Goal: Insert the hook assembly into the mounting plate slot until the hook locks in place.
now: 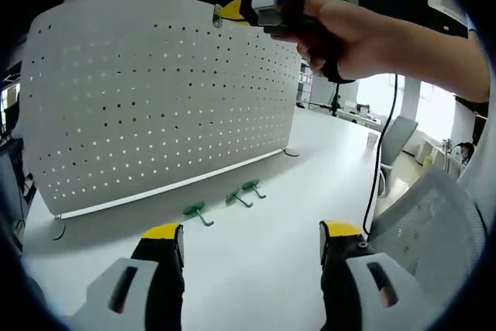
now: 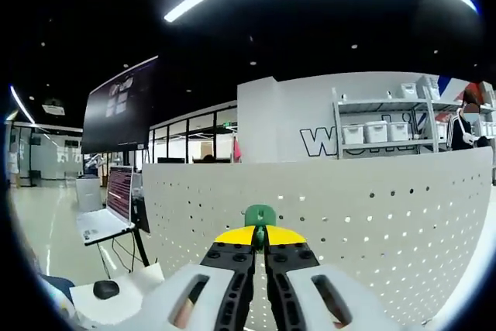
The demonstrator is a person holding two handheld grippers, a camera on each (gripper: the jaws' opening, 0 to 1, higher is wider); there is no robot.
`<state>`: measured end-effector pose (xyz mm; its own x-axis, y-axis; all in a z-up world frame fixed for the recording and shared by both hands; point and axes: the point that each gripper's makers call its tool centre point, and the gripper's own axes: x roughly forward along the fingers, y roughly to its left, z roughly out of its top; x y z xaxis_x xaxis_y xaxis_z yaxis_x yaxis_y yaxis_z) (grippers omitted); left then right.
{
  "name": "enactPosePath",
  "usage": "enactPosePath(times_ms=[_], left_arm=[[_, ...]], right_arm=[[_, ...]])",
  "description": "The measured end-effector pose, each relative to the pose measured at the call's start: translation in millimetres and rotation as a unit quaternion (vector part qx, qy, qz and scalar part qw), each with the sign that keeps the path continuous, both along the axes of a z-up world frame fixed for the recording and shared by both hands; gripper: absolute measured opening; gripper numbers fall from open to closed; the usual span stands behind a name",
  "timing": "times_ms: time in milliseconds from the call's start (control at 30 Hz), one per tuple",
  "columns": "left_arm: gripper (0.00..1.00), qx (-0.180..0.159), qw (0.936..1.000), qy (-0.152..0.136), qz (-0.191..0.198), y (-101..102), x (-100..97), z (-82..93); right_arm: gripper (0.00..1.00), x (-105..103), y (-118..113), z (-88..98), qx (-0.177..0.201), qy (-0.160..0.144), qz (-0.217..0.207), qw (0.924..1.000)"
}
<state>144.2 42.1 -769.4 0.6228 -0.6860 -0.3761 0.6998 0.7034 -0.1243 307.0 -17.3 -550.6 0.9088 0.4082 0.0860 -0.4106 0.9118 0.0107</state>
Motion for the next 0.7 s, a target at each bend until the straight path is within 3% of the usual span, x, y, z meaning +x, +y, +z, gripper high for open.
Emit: enactPosePath(times_ms=[700], left_arm=[[0.73,-0.010,0.9998,0.011,0.014,5,4.2,-1.8]], right_arm=[[0.01,35,14,12.0,-0.013,-0.016,-0.002,0.9998]])
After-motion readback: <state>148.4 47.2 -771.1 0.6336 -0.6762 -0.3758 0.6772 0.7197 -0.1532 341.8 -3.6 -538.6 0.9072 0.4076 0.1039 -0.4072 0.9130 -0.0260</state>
